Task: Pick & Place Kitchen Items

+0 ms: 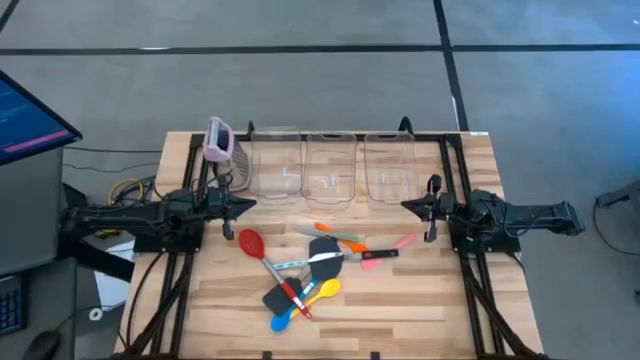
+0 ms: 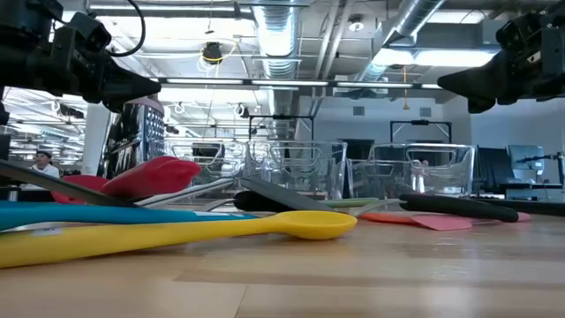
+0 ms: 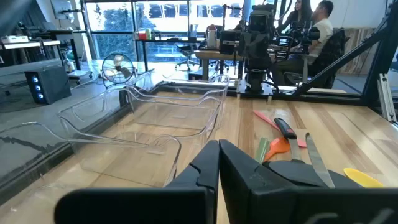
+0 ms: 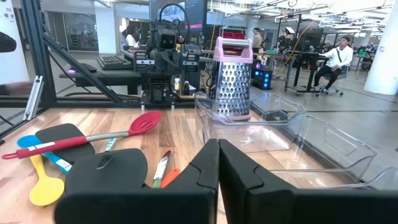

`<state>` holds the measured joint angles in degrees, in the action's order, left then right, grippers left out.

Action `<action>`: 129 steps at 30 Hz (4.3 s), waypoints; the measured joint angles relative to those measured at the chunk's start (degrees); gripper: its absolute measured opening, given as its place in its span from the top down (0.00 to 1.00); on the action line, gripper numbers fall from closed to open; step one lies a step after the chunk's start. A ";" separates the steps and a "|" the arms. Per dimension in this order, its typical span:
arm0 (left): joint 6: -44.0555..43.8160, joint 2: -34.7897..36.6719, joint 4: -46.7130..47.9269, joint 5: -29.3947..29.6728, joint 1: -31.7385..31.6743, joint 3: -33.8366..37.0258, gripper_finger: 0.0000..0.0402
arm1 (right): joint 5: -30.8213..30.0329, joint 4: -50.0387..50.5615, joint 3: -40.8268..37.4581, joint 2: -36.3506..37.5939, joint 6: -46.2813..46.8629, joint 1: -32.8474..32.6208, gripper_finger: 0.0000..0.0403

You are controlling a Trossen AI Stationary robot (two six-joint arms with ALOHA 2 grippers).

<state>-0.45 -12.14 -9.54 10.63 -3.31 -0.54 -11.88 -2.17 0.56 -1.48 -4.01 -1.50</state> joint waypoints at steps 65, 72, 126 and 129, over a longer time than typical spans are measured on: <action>0.20 -0.66 -0.92 12.48 0.02 0.02 0.99 | 0.01 0.00 0.00 0.00 0.00 0.01 1.00; 0.18 -0.66 -0.98 12.48 0.02 0.02 0.99 | 0.01 0.00 0.00 -0.01 -0.01 0.01 1.00; 0.17 -0.66 -2.20 12.48 0.02 0.02 0.99 | 0.02 -0.04 0.00 0.00 -0.02 0.02 1.00; 0.17 -0.66 -2.19 12.47 0.02 0.02 0.99 | 0.01 -0.02 0.00 -0.02 -0.01 0.02 1.00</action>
<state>-0.27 -12.80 -11.73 23.10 -3.29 -0.51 -11.87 -2.20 0.56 -1.50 -4.02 -1.48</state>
